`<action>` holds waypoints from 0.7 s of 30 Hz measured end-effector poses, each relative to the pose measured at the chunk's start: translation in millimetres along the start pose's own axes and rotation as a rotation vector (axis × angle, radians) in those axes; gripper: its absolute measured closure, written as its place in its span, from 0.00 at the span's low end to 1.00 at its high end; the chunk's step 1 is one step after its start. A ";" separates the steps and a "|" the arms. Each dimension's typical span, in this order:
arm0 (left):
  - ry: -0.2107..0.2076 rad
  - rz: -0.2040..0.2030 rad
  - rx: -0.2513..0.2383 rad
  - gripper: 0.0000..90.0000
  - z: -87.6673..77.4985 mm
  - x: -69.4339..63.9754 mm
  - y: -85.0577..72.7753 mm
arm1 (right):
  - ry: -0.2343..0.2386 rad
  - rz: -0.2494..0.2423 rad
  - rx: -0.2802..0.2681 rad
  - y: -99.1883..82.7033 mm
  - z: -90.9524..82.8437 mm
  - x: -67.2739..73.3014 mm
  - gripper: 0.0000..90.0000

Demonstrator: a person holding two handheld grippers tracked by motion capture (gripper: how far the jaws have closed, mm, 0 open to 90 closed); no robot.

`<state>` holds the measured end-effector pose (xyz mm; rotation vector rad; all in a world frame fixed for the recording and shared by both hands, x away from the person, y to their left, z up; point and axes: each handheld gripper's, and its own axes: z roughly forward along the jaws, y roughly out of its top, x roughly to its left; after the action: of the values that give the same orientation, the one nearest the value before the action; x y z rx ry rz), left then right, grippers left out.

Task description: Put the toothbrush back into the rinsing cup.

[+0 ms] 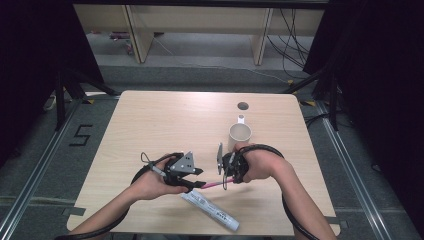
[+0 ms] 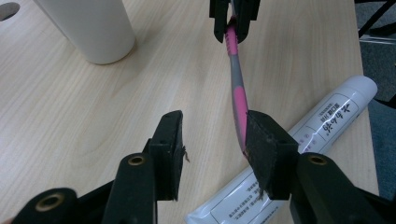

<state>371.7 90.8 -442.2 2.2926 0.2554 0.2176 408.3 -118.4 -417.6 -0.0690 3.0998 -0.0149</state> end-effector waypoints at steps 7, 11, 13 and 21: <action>-0.002 0.017 0.006 0.62 2.8 -4.0 -2.0 | -0.015 -0.005 -0.018 10.9 -10.0 -1.7 0.89; 0.002 0.025 0.008 0.63 4.0 -4.1 -2.7 | -0.031 -0.006 -0.032 15.6 -12.7 -1.2 0.89; -0.001 0.024 0.004 0.64 4.9 -4.7 -2.9 | -0.027 -0.013 -0.034 16.6 -13.5 -1.7 0.89; 0.006 0.035 -0.007 0.77 7.8 -4.4 -3.4 | -0.034 -0.035 -0.058 22.9 -15.7 -3.0 0.89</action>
<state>368.9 86.4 -450.2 2.2915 0.2175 0.2429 409.6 -95.2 -402.0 -0.1237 3.0647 0.0742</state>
